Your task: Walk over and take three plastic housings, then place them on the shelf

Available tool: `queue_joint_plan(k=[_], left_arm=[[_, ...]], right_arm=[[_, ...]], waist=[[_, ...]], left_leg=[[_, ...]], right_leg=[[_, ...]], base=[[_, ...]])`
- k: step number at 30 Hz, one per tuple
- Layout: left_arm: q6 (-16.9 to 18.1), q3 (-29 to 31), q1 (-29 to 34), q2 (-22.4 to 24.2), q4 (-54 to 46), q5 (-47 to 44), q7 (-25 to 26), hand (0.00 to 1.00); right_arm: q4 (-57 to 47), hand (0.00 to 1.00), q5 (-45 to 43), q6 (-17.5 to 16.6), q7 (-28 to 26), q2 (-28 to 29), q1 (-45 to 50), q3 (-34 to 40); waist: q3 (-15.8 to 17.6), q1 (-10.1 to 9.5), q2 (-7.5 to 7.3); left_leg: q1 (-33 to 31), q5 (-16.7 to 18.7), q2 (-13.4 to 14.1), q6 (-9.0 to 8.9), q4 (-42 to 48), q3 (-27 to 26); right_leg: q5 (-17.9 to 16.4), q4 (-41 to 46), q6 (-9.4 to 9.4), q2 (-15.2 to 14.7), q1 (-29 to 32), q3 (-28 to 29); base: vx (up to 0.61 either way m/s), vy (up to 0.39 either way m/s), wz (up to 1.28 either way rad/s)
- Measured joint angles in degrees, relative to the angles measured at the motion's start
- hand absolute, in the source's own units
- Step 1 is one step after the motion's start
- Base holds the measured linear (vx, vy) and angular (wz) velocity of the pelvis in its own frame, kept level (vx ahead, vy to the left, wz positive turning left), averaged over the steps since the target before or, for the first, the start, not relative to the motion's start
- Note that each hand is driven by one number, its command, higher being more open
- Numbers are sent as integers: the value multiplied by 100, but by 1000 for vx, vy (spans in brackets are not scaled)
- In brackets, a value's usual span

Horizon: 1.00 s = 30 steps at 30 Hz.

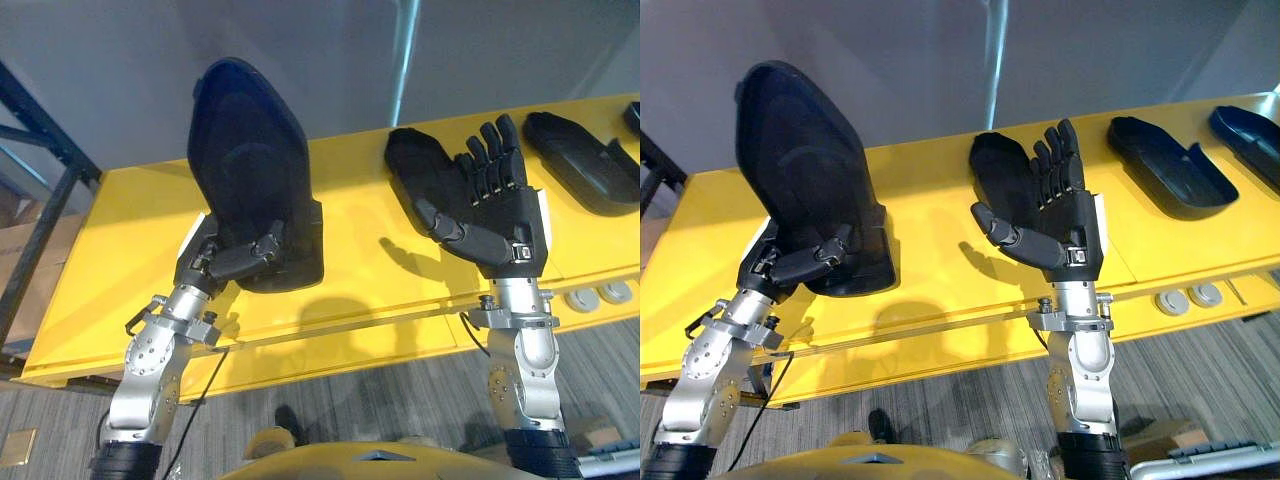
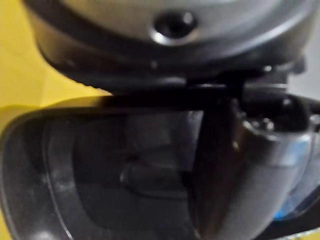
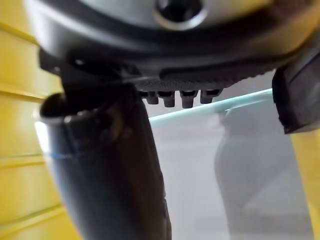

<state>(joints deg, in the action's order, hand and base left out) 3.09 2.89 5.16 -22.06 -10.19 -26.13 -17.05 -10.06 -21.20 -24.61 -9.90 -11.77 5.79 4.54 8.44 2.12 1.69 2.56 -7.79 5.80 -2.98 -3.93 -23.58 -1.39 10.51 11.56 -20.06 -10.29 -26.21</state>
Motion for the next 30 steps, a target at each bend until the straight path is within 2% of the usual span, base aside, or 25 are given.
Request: queue_joint_plan(k=[6,13,18,21,22,27,30], left_arm=[[-546,-93,-761,-141,1070,-24,-190,0],[-588,-89,-1684,-288,2337,-152,87,0],[-687,-23,-2060,-306,3099,-152,272,0],[-743,-30,-2330,-307,3560,-147,244,0],[-770,-34,-2419,-307,3667,-146,200,100],[-945,-213,-2785,-454,3910,-126,128,100],[-1076,-308,-2840,-507,4132,-51,177,100]], right_arm=[[-377,100,67,-1,-33,-487,-99,-313],[-377,100,61,45,-100,-626,-270,-571],[-377,100,39,56,-214,-677,-271,-671],[-380,100,-32,72,-218,-762,-271,-675],[-381,100,-60,73,-232,-795,-273,-676],[-381,100,-61,217,-312,-793,-373,-865],[-383,100,-49,309,-345,-762,-605,-1062]], waist=[[-15,-12,21],[-37,-6,102],[-134,127,419],[-173,147,456],[-182,154,466],[-148,135,330],[-137,150,317]], left_leg=[[-6,-138,2,43,-84,-59],[-278,-227,39,41,-119,-144],[-418,-396,318,-21,-120,-236],[-417,-498,384,-62,-119,-257],[-419,-523,382,-41,-119,-257],[-527,-564,372,-11,-118,-208],[-616,-632,371,48,-117,-205]], right_leg=[[21,-88,-18,27,35,0],[13,-462,-28,126,140,-18],[-33,-560,-89,386,316,-1],[-30,-553,-90,438,322,5],[-27,-537,-90,433,323,9],[-24,-443,-88,422,391,0],[-4,-343,-57,404,528,49]], base=[[-36,-23,-5],[-119,0,-4],[-142,-27,-4],[-40,-2,-3],[0,0,0],[4,17,5],[1,5,2]])
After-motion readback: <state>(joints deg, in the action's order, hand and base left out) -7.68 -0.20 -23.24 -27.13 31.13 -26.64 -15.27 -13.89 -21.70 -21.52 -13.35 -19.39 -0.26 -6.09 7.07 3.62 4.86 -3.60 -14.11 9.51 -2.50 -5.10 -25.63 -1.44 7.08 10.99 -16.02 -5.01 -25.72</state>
